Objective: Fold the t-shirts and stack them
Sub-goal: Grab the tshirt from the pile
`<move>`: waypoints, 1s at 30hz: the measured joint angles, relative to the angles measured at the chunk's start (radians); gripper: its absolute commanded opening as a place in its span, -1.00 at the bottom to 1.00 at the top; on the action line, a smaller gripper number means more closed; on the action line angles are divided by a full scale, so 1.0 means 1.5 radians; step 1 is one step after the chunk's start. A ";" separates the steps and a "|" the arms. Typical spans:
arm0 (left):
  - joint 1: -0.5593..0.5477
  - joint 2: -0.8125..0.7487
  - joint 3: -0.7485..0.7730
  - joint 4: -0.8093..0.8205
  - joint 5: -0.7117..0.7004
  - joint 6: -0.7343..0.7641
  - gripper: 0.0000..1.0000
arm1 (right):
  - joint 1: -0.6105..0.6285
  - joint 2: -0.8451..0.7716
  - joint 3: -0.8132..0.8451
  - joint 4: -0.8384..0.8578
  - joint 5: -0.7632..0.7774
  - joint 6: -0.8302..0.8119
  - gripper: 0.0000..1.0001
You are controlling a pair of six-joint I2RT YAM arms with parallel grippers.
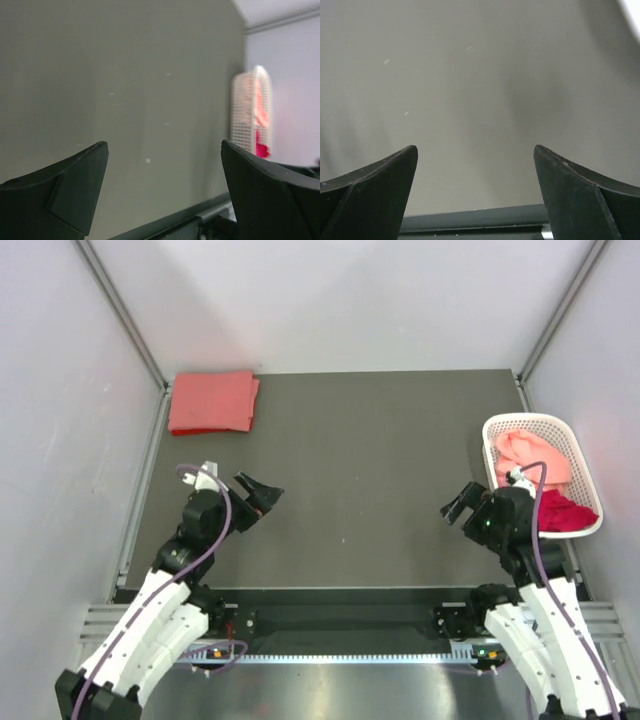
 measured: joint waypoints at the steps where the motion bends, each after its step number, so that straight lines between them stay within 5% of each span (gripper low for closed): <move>1: 0.000 0.020 0.012 -0.015 -0.010 0.005 0.98 | 0.000 0.030 0.025 -0.017 0.022 0.004 1.00; 12: 0.015 0.276 0.271 -0.204 -0.158 0.104 0.98 | -0.013 0.490 0.417 -0.099 0.127 -0.087 0.99; 17: 0.062 0.337 0.322 -0.226 -0.113 0.238 0.98 | -0.124 0.593 0.483 -0.086 0.111 -0.105 0.99; 18: 0.066 0.347 0.325 -0.226 -0.098 0.258 0.97 | -0.163 0.600 0.484 -0.083 0.102 -0.106 0.89; 20: 0.072 0.369 0.328 -0.234 -0.062 0.301 0.95 | -0.243 0.623 0.497 -0.079 0.072 -0.112 0.26; 22: 0.074 0.386 0.328 -0.244 -0.027 0.340 0.91 | -0.304 0.659 0.526 -0.079 0.049 -0.111 0.00; 30: 0.074 0.391 0.350 -0.270 0.041 0.443 0.80 | -0.385 0.797 0.581 -0.061 0.042 -0.119 0.08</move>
